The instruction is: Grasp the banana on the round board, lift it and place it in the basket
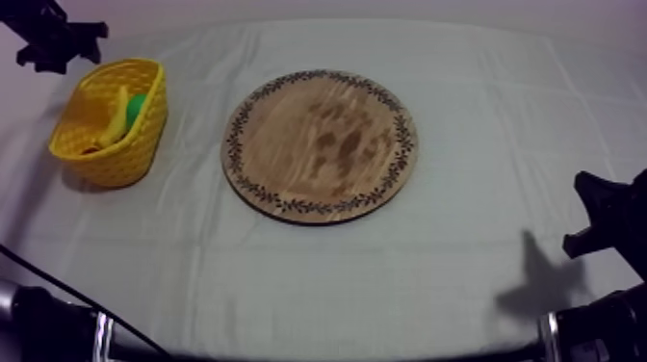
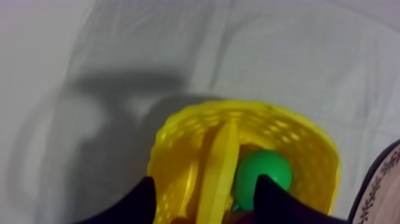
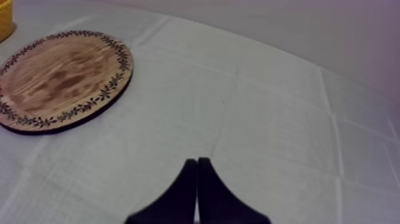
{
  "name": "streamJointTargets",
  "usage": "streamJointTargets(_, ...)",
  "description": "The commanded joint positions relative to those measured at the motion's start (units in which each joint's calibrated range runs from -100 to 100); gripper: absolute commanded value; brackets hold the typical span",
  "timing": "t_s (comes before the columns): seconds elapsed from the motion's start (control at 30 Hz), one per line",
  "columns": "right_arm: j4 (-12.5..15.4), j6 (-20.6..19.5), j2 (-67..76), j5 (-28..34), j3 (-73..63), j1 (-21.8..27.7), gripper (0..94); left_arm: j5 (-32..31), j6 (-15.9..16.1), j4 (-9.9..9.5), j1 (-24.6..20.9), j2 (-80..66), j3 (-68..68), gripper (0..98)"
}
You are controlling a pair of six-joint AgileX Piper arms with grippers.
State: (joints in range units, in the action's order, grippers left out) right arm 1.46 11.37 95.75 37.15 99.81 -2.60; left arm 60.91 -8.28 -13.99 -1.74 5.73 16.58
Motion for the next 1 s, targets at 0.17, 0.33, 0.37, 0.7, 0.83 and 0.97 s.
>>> streamJointTargets(0.17,0.0,0.0,0.0,0.0,0.0,0.0,0.3,-9.0,1.5,0.31,0.2,-13.6,6.3,10.7)
streamJointTargets(0.33,0.0,0.0,0.0,0.0,0.0,0.0,0.3,-16.4,2.6,0.59,0.3,-27.0,17.3,1.8)
streamJointTargets(0.37,0.0,0.0,0.0,0.0,0.0,0.0,0.3,-17.9,3.0,0.85,0.3,-30.0,20.0,1.3)
streamJointTargets(0.7,0.0,0.0,0.0,0.0,0.0,0.0,0.3,-23.2,4.3,2.36,2.9,-60.9,47.7,0.0)
streamJointTargets(0.83,0.0,0.0,0.0,0.0,0.0,0.0,0.3,-24.5,4.6,3.03,4.0,-72.4,57.2,0.0)
streamJointTargets(0.97,0.0,0.0,0.0,0.0,0.0,0.0,0.3,-25.8,4.8,3.22,5.0,-83.0,66.1,0.0)
